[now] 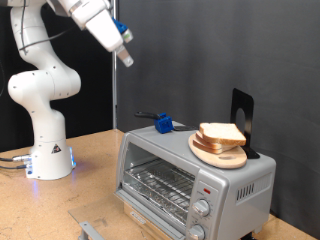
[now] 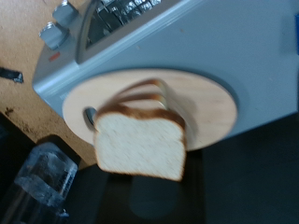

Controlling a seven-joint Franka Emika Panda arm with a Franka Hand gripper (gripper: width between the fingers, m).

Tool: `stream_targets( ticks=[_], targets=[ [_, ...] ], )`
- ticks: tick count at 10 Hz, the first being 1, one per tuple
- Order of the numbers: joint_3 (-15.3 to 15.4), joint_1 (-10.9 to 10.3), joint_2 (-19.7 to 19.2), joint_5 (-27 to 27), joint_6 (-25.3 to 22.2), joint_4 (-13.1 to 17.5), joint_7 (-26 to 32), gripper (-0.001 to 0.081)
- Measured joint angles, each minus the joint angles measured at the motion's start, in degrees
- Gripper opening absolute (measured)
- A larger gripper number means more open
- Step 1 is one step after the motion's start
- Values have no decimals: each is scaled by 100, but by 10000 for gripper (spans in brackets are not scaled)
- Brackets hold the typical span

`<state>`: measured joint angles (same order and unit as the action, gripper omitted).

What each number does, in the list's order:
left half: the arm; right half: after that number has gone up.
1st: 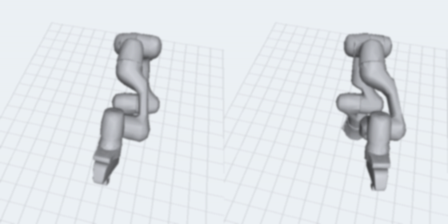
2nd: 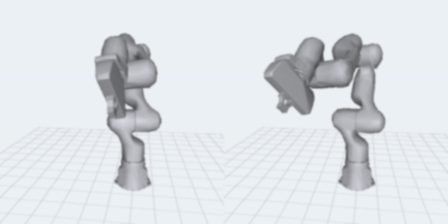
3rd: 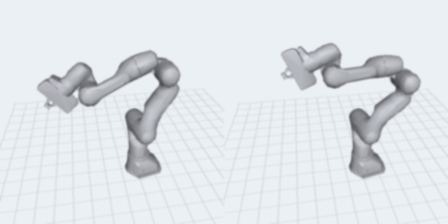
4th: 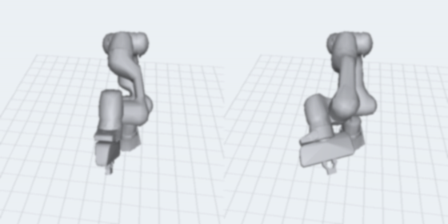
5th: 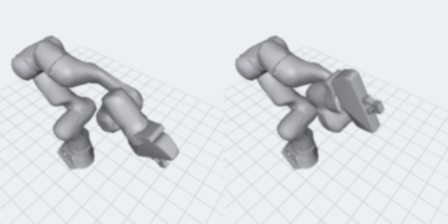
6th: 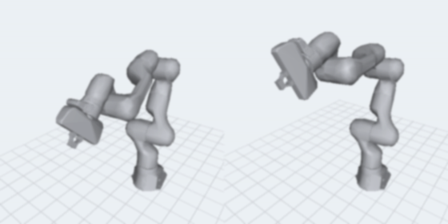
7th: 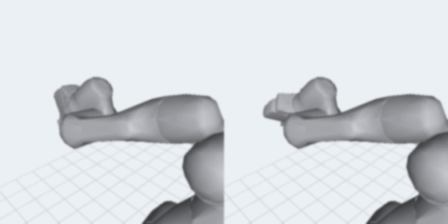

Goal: Make a piece of toast with the oven

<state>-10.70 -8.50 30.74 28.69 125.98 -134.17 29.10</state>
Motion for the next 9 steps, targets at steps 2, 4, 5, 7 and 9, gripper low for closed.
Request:
stream_targets(
  ticks=[2,4,5,7,9],
  targets=[
    [366,15,323,-167,-64,-131,-512,808],
    [705,27,587,-306,-245,-234,-962,808],
    [843,27,709,-350,-335,-287,-1139,808],
    [988,32,901,-423,-537,-385,-1326,808],
    [1006,53,951,-483,-637,-399,-1379,808]
  ],
)
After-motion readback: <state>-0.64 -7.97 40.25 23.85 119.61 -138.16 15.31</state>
